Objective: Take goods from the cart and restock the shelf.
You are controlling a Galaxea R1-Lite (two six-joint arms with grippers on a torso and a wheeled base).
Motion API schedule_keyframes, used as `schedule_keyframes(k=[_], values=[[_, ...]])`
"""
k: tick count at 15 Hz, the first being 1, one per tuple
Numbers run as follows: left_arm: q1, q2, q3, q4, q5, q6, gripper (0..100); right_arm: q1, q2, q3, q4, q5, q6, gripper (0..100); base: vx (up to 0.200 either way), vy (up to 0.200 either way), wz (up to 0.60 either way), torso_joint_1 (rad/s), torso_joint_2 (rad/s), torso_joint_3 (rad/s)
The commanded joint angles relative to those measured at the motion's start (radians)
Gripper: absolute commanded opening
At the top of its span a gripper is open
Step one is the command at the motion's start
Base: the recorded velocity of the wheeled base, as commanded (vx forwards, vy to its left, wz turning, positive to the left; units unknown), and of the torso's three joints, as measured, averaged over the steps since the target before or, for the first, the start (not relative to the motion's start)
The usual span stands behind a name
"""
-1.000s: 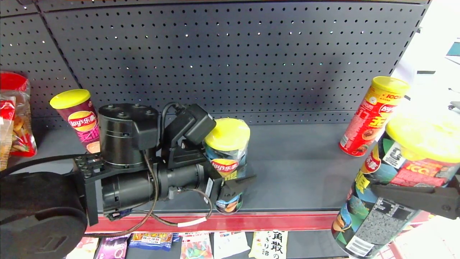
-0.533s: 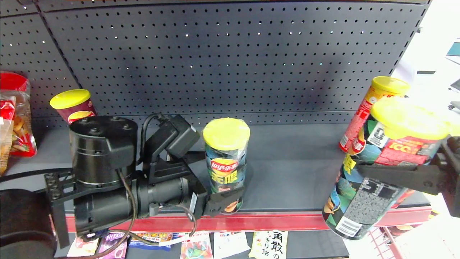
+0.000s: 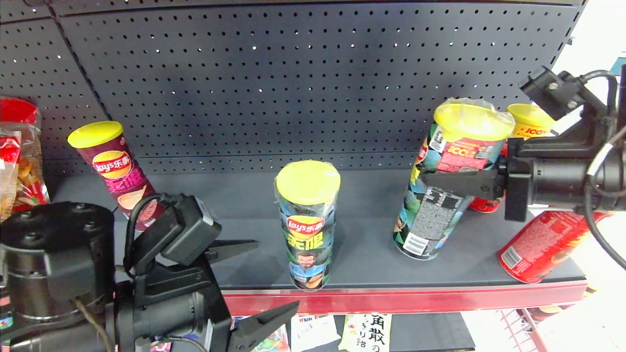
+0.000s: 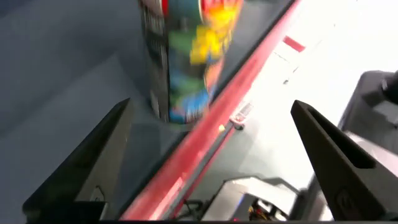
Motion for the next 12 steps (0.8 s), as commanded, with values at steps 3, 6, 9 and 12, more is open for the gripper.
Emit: schedule_keyframes(k=[3,6,9,12], values=[[0.063,-0.114,0.083,0.001,0.0,-0.002,100,0.048,0.172,-0.129,-0.009,0.0,0.0,0,0.0,0.0,0.0,0.0,0.0,0.0],[0.129,-0.158,0.125,0.006,-0.013,-0.002,100,0.076,0.264,-0.205,-0.044,0.0,0.0,0,0.0,0.0,0.0,0.0,0.0,0.0],[0.19,-0.198,0.118,0.047,-0.009,0.0,100,0.085,0.327,-0.245,-0.076,-0.002,-0.002,0,0.0,0.0,0.0,0.0,0.0,0.0],[0.222,-0.239,0.095,0.141,-0.003,0.0,100,0.085,0.382,-0.291,-0.076,0.0,-0.002,0,0.0,0.0,0.0,0.0,0.0,0.0]])
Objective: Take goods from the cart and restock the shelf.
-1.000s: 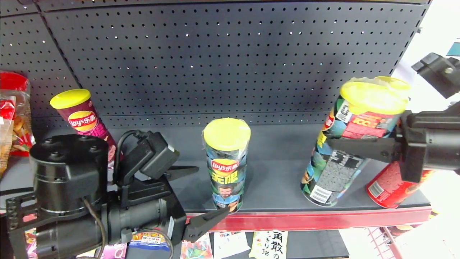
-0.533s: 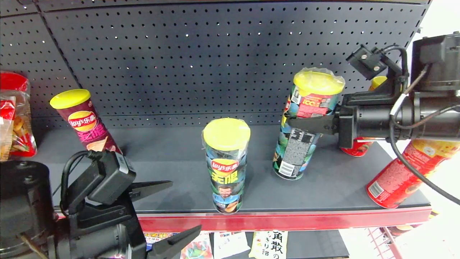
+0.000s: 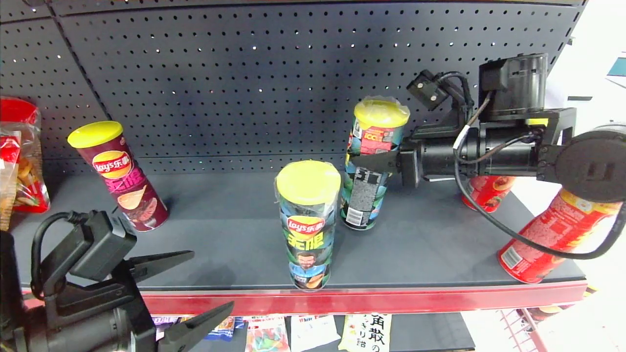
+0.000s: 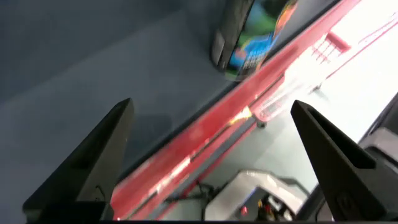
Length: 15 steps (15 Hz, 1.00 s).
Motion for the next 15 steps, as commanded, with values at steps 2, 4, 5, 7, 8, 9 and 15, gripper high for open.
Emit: schedule_keyframes(k=[2,4,5,7,8,9,15], values=[[0.048,-0.031,-0.017,0.018,-0.006,0.002,100,0.002,0.07,-0.058,0.001,0.01,-0.002,0,0.0,0.0,0.0,0.0,0.0,0.0],[0.051,-0.033,-0.016,0.015,-0.009,0.0,100,0.002,0.109,-0.101,0.001,0.015,-0.005,0,0.0,0.0,0.0,0.0,0.0,0.0],[0.051,-0.036,-0.019,0.014,-0.009,-0.001,100,0.002,0.122,-0.115,0.001,0.015,-0.011,0,0.0,0.0,0.0,0.0,0.0,0.0],[0.051,-0.043,-0.02,0.015,-0.008,0.0,100,0.003,0.152,-0.143,0.003,0.017,-0.029,0,0.0,0.0,0.0,0.0,0.0,0.0],[0.051,-0.054,-0.02,0.015,-0.008,0.0,100,0.006,0.158,-0.144,0.003,0.017,-0.029,0,0.0,0.0,0.0,0.0,0.0,0.0],[0.051,-0.056,-0.02,0.015,-0.008,0.0,100,0.011,0.159,-0.144,0.003,0.017,-0.029,0,0.0,0.0,0.0,0.0,0.0,0.0],[0.051,-0.069,-0.016,0.02,-0.006,0.002,100,0.032,0.196,-0.177,0.003,0.035,-0.029,0,0.0,0.0,0.0,0.0,0.0,0.0]])
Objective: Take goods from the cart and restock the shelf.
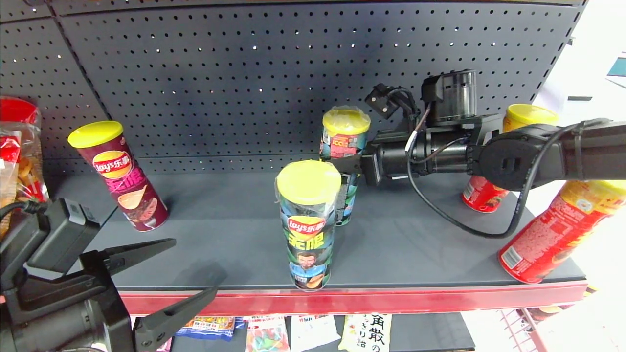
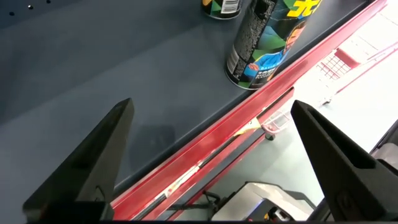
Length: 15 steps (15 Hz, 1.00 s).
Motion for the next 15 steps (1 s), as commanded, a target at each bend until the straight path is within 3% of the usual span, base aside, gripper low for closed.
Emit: schedule_keyframes(k=[1,4,5,9,15], values=[[0.0,-0.001,0.001,0.0,0.0,0.0,100,0.003,0.015,-0.013,0.0,0.002,0.0,0,0.0,0.0,0.0,0.0,0.0,0.0],[0.0,-0.001,0.003,0.0,0.0,0.0,100,0.003,0.027,-0.014,0.0,0.003,-0.002,0,0.0,0.0,0.0,0.0,0.0,0.0],[0.001,-0.001,0.003,0.0,0.0,0.0,100,0.003,0.03,-0.014,0.0,0.003,-0.005,100,0.0,0.0,0.0,0.0,0.0,0.0],[0.001,0.004,-0.002,0.0,0.0,0.0,100,-0.002,-0.005,0.009,0.006,-0.001,0.0,100,0.0,0.0,0.0,0.0,0.0,0.0],[0.007,0.031,-0.014,0.009,0.008,0.0,100,-0.034,-0.235,0.257,0.008,-0.093,0.001,100,0.0,0.0,0.0,0.0,0.0,0.0]])
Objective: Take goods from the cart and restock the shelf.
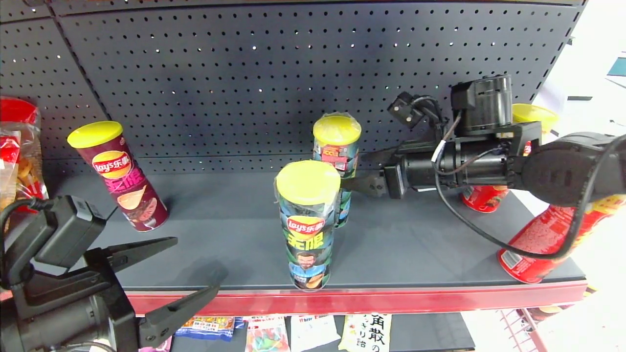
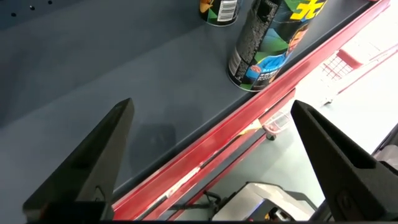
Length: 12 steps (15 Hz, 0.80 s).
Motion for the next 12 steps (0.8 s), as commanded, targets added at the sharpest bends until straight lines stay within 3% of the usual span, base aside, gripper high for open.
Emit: schedule_keyframes(k=[1,7,8,9,10,12], values=[[0.013,0.033,-0.011,0.009,0.001,0.006,100,-0.012,-0.163,0.144,0.0,-0.021,0.0,100,0.0,0.0,0.0,0.0,0.0,0.0],[0.011,0.153,-0.08,0.019,0.009,0.006,100,-0.018,-0.507,0.495,-0.001,-0.01,0.002,100,0.0,0.0,0.0,0.0,0.0,0.0],[0.008,0.181,-0.08,0.026,0.009,0.016,100,-0.016,-0.616,0.577,-0.001,-0.004,0.004,100,0.0,0.0,0.0,0.0,0.0,0.0],[0.008,0.201,-0.08,0.036,0.009,0.05,100,-0.019,-0.669,0.606,-0.001,-0.004,0.008,100,0.0,0.0,0.0,0.0,0.0,0.0],[0.008,0.219,-0.08,0.041,0.007,0.081,100,-0.021,-0.705,0.614,-0.001,-0.004,0.028,100,0.0,0.0,0.0,0.0,0.0,0.0],[0.006,0.25,-0.084,0.05,0.006,0.107,100,-0.022,-0.744,0.607,-0.001,-0.013,0.079,100,0.0,0.0,0.0,0.0,0.0,0.0]])
